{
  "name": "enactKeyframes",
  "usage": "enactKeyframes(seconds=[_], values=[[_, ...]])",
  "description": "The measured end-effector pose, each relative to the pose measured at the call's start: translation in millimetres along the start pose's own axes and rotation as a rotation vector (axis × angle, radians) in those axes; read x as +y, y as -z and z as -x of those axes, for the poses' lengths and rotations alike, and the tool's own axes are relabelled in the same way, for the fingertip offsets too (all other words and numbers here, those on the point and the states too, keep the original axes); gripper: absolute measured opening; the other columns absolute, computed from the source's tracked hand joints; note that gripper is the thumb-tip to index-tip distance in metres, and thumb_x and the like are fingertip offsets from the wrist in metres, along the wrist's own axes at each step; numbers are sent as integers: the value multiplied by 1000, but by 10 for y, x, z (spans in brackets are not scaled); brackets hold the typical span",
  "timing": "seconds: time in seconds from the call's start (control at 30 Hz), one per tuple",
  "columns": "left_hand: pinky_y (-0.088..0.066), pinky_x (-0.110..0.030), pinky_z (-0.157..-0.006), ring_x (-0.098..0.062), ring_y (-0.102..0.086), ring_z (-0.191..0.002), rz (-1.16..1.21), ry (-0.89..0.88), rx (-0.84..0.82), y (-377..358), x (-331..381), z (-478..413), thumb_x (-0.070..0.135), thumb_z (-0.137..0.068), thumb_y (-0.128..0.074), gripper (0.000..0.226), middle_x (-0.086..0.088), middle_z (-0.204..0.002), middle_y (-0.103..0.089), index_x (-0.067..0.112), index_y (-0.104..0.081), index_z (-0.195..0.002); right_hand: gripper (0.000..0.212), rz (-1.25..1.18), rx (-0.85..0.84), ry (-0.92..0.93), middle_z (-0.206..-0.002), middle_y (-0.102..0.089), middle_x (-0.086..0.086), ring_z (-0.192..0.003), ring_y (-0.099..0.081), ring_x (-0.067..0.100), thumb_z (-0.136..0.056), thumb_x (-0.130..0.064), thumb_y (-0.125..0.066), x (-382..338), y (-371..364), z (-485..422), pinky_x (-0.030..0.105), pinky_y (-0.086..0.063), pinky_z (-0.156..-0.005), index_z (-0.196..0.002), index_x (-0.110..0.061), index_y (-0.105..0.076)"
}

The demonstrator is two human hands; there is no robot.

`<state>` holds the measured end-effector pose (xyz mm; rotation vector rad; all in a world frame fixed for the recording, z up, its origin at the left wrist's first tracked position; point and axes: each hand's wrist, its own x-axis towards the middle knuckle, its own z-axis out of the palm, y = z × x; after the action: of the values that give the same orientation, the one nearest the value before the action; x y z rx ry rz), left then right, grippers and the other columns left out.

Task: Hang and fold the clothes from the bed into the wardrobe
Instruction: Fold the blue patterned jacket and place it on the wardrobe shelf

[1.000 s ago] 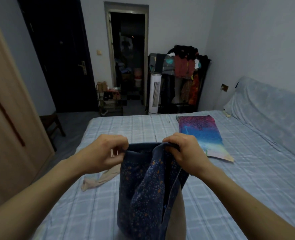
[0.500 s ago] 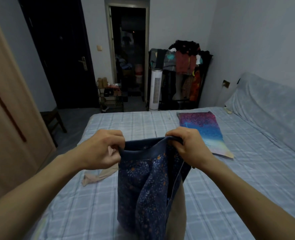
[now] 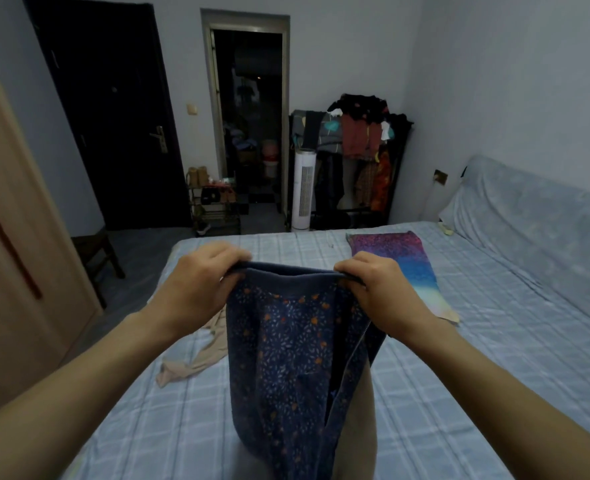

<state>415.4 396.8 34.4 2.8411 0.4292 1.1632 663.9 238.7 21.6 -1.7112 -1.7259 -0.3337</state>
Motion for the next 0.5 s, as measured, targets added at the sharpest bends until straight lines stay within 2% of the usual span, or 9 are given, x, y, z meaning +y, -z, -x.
enactKeyframes(seconds=[0.1, 0.23, 0.33, 0.4, 0.5], values=[[-53, -41, -71, -25, -60, -82, -68, -29, 48, 77, 86, -185, 12, -90, -54, 18, -8, -90, -64, 4, -71, -93, 13, 26, 16, -51, -85, -63, 8, -76, -61, 26, -88, -4, -66, 0, -86, 51, 36, -50, -69, -98, -8, -74], [-51, -37, -75, -25, -59, -84, -67, -52, 134, 182, 183, -419, 2, -90, -58, 12, -10, -92, -63, 2, -70, -92, 8, 21, -23, -155, -76, -52, 4, -71, -55, 25, -80, 1, -70, 39, -233, 151, 30, -39, -63, -82, -6, -71], [-51, -34, -74, -23, -58, -83, -47, -66, 162, 240, 210, -510, -1, -91, -60, 10, -10, -93, -61, 2, -69, -92, 9, -27, 12, -229, -80, -48, 1, -72, -49, 21, -82, 1, -66, 32, -324, 208, 30, -36, -66, -86, -7, -69], [-48, -29, -75, -22, -58, -83, -35, -41, 192, 295, 194, -524, -3, -90, -61, 11, -9, -95, -60, 4, -68, -93, 10, -59, 61, -260, -82, -48, -1, -75, -50, 20, -87, -2, -63, 25, -335, 202, 29, -35, -67, -88, -12, -64], [-43, -17, -77, -18, -57, -84, -24, -7, 211, 424, 153, -521, -7, -89, -60, 13, -5, -93, -61, 4, -67, -94, 15, -116, 116, -288, -76, -55, 0, -71, -53, 23, -93, -11, -59, 2, -274, 159, 37, -39, -62, -84, -19, -51]])
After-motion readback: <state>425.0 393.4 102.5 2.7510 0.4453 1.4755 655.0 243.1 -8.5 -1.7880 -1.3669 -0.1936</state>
